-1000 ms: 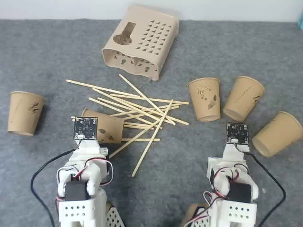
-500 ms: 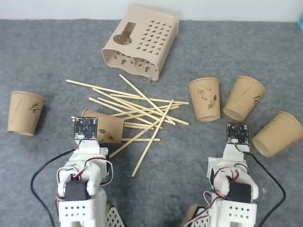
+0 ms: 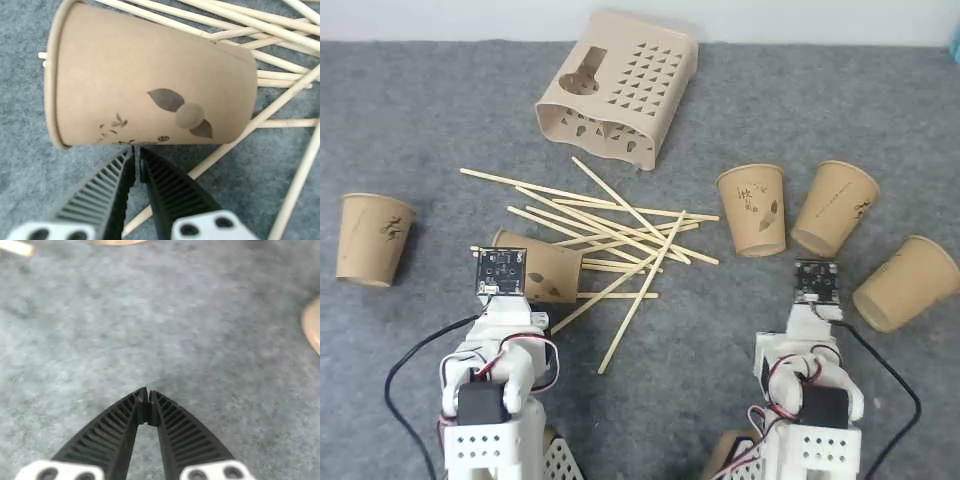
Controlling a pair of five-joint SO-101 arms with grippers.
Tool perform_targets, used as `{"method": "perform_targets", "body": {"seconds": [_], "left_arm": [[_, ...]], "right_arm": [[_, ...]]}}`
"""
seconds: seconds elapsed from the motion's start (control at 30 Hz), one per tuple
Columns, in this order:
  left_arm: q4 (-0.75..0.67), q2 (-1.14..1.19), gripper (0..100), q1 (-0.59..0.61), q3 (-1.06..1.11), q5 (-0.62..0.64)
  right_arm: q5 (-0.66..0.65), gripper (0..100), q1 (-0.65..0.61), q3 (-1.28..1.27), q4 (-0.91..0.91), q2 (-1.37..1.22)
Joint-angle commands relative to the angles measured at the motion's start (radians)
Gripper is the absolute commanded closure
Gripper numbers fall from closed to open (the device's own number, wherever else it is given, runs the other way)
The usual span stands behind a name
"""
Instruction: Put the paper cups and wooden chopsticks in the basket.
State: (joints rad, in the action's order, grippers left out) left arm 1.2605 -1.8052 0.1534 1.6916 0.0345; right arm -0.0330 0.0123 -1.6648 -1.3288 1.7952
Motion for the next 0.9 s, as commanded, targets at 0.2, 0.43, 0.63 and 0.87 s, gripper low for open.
{"method": "perform_targets", "body": {"seconds": [0.2, 0.43, 0.63, 0.87], "left_arm": [[0.002, -0.017, 99, -0.138, -0.007, -0.006], [0.002, -0.018, 98, 0.121, -0.088, -0.008], [-0.100, -0.018, 98, 0.207, -0.105, -0.009], [-0.040, -0.015, 91, 0.230, -0.252, -0.127]], "right_arm": [[0.003, 98.9, 0.061, -0.006, 0.018, 0.016], [-0.149, 98.9, 0.260, 0.066, 0.028, 0.016], [-0.479, 98.9, 0.306, 0.074, 0.090, 0.016], [-0.338, 98.9, 0.242, 0.144, 0.102, 0.012]]}}
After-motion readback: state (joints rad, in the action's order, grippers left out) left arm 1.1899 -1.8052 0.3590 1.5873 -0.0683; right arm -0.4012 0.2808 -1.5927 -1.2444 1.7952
